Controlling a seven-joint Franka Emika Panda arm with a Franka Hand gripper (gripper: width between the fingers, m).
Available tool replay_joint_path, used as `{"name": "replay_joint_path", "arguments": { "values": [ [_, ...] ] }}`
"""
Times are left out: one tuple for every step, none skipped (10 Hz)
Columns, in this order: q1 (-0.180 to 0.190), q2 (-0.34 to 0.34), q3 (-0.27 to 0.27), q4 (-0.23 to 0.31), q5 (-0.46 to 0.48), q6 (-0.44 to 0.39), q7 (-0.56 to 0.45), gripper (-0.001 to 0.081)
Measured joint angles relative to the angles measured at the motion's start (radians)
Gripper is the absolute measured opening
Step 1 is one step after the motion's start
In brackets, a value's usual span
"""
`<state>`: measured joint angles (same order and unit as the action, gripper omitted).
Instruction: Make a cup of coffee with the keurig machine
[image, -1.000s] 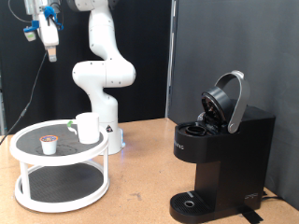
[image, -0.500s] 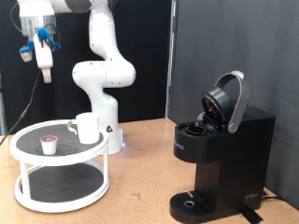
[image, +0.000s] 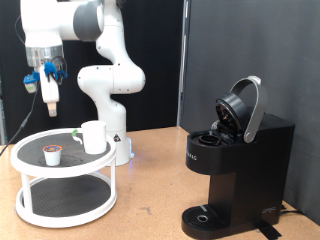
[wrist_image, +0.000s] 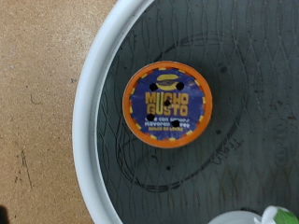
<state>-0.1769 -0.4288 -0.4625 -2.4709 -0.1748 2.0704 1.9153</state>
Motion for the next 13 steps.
{"name": "replay_joint_path", "arguments": {
  "values": [
    [-0.003, 0.011, 0.001, -0.023, -0.008, 0.044, 0.012, 0.0734],
    [-0.005, 0.02, 0.001, -0.047, -0.014, 0.089, 0.022, 0.0734],
    [-0.007, 0.029, 0.001, -0.068, -0.02, 0.127, 0.028, 0.0734],
    [-0.008, 0.039, 0.001, -0.086, -0.027, 0.16, 0.033, 0.0734],
    [-0.009, 0.048, 0.001, -0.1, -0.029, 0.189, 0.034, 0.0734],
    [-0.012, 0.057, 0.0, -0.112, -0.031, 0.216, 0.034, 0.0734],
    [-0.014, 0.069, 0.0, -0.12, -0.033, 0.239, 0.034, 0.0734],
    [-0.018, 0.081, 0.0, -0.124, -0.036, 0.26, 0.035, 0.0734],
    [-0.022, 0.097, 0.0, -0.126, -0.042, 0.277, 0.036, 0.0734],
    [-0.027, 0.113, 0.0, -0.128, -0.049, 0.298, 0.036, 0.0734],
    [-0.032, 0.13, 0.0, -0.13, -0.053, 0.316, 0.036, 0.0734],
    [-0.035, 0.146, 0.0, -0.131, -0.055, 0.334, 0.036, 0.0734],
    [-0.037, 0.16, 0.0, -0.132, -0.055, 0.347, 0.036, 0.0734]
  ]
}}
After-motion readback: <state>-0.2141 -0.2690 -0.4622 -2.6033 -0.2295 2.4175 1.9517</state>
